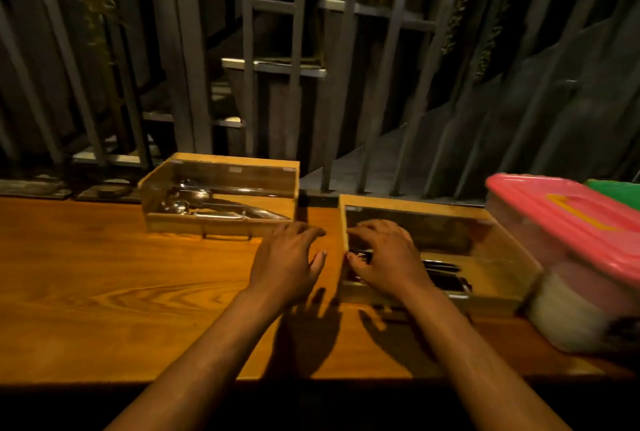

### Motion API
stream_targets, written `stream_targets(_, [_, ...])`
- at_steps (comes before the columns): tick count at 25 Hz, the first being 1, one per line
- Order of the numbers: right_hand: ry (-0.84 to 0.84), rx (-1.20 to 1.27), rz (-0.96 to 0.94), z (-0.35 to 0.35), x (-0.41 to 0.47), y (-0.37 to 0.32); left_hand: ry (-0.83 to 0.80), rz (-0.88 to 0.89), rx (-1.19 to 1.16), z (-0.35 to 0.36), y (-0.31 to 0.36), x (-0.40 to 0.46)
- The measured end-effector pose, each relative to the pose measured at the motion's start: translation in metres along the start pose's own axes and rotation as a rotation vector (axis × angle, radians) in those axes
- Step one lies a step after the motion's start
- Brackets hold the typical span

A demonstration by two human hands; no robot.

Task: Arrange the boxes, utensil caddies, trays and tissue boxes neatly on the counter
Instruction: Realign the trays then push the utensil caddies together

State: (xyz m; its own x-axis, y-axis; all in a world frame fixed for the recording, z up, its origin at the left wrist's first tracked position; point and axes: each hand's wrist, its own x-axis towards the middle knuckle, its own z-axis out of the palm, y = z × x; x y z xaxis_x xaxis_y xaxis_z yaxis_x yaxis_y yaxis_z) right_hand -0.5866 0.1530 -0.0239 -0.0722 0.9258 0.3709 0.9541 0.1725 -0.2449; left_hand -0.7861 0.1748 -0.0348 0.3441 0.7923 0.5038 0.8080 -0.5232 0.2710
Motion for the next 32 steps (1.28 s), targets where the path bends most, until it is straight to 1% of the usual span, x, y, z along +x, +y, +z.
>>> stream_targets(2, [-0.041,-0.073,0.078,-0.017,-0.019,0.053,-0.018,0.023,0.017,0.021,0.045,0.01])
stream_targets(4, [-0.112,-0.138,0.157,-0.028,-0.035,0.099,-0.07,0.025,0.061,0.042,0.078,0.023])
stream_targets(7, [-0.152,-0.237,0.177,-0.034,-0.043,0.145,-0.222,0.024,0.178,0.074,0.105,0.036])
stream_targets(9, [-0.154,-0.275,0.177,-0.031,-0.039,0.158,-0.257,0.021,0.248,0.089,0.106,0.04])
stream_targets(13, [-0.166,-0.286,0.153,-0.02,-0.023,0.157,-0.17,0.006,0.282,0.097,0.088,0.039])
stream_targets(18, [-0.123,-0.259,0.085,-0.002,-0.003,0.139,-0.102,-0.05,0.303,0.095,0.06,0.034])
stream_targets(23, [-0.12,-0.255,0.06,0.009,0.017,0.139,-0.107,-0.085,0.305,0.097,0.046,0.044])
stream_targets(32, [-0.146,-0.25,0.042,0.028,0.081,0.145,-0.11,-0.096,0.322,0.114,0.011,0.093])
